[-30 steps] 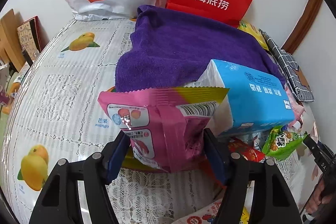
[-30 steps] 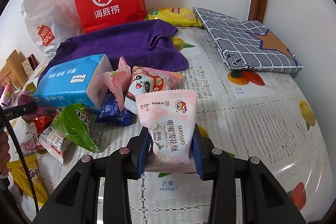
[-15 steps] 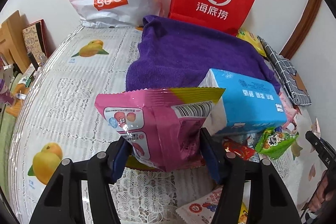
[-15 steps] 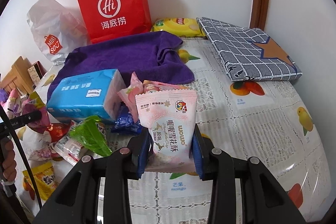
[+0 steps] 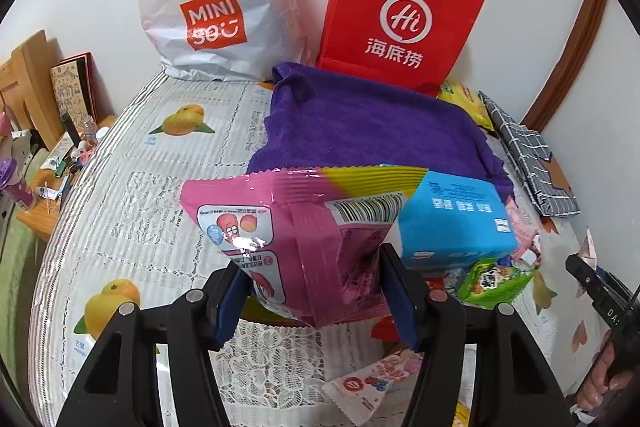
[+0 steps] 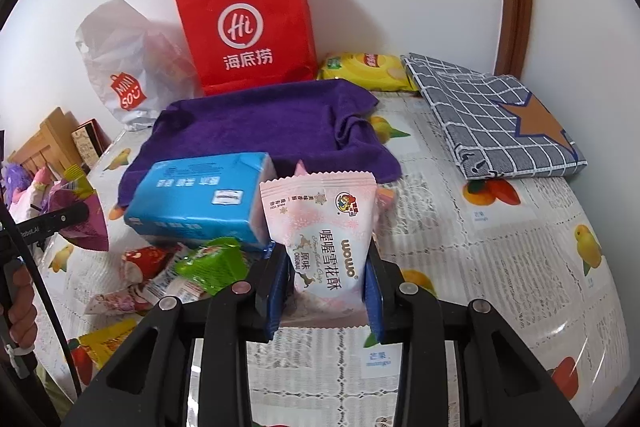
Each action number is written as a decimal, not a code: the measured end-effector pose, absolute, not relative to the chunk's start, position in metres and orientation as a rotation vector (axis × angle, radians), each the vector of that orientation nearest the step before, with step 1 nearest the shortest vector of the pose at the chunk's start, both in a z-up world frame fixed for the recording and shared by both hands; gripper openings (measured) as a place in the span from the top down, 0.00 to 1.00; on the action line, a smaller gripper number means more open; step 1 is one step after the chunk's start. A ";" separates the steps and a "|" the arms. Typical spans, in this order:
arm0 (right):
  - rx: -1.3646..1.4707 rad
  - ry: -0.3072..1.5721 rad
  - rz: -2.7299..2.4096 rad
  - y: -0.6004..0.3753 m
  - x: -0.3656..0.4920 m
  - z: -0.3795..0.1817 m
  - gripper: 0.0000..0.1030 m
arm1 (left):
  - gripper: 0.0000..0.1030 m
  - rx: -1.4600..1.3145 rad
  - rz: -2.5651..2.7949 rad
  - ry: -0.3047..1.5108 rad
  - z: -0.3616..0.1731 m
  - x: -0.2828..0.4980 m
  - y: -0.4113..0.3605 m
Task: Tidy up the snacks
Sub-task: 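Carry both held snacks up onto the purple towel by the red bag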
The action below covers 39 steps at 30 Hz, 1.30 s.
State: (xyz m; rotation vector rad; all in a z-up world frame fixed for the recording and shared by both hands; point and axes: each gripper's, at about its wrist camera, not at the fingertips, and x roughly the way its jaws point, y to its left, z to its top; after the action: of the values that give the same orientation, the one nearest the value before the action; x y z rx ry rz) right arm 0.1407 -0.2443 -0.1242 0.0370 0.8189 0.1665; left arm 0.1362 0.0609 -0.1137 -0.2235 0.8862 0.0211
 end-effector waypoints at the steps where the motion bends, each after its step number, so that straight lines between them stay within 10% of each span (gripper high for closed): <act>1: 0.036 0.817 0.170 -0.243 0.140 -0.123 0.67 | 0.42 -0.220 0.018 0.885 -0.112 0.136 0.059; 39: -0.010 0.698 0.254 -0.188 0.270 -0.038 0.67 | 0.42 -0.116 -0.042 0.790 -0.030 0.239 0.033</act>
State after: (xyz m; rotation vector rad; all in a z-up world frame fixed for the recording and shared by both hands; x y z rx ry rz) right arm 0.2703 -0.1885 -0.0385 -0.0104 0.6985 0.2541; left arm 0.2390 0.0328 -0.0303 -0.1163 0.7902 -0.0420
